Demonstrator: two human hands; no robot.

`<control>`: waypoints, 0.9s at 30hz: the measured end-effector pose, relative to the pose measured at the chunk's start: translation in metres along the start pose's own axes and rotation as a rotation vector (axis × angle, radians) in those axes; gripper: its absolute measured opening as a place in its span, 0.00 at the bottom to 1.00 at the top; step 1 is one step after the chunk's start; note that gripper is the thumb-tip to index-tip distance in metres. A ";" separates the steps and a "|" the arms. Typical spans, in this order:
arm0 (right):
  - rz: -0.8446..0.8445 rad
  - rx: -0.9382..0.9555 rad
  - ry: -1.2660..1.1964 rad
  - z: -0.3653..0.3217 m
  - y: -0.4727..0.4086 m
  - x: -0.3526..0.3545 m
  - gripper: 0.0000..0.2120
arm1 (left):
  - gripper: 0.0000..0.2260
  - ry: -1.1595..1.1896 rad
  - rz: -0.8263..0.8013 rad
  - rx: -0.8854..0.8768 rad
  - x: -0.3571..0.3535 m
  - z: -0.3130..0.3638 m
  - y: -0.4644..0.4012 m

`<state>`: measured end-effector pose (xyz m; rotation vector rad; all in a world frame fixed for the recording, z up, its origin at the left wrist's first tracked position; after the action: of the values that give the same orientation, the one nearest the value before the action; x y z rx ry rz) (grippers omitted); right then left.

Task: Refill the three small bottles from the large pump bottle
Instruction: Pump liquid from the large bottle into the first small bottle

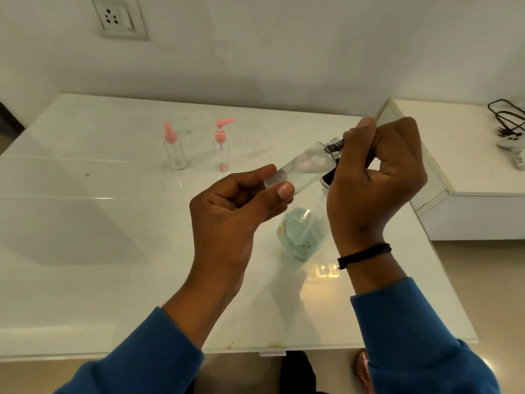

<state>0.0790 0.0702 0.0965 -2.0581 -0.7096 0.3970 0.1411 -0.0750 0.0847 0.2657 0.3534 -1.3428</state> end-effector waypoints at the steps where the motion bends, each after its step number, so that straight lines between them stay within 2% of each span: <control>1: 0.002 -0.011 0.000 0.001 0.002 0.000 0.19 | 0.19 -0.004 0.002 0.001 0.000 0.000 0.000; 27: -0.010 0.007 -0.013 0.000 -0.006 0.000 0.20 | 0.20 -0.009 0.010 0.000 -0.001 0.000 0.001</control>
<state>0.0775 0.0728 0.1012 -2.0463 -0.7252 0.4071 0.1424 -0.0737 0.0849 0.2606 0.3443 -1.3341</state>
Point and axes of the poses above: each hand's wrist, its own y-axis away from the middle knuckle, its own x-axis out of the back of the hand, z = x × y, the point moved 1 cm from there along -y, towards the middle knuckle
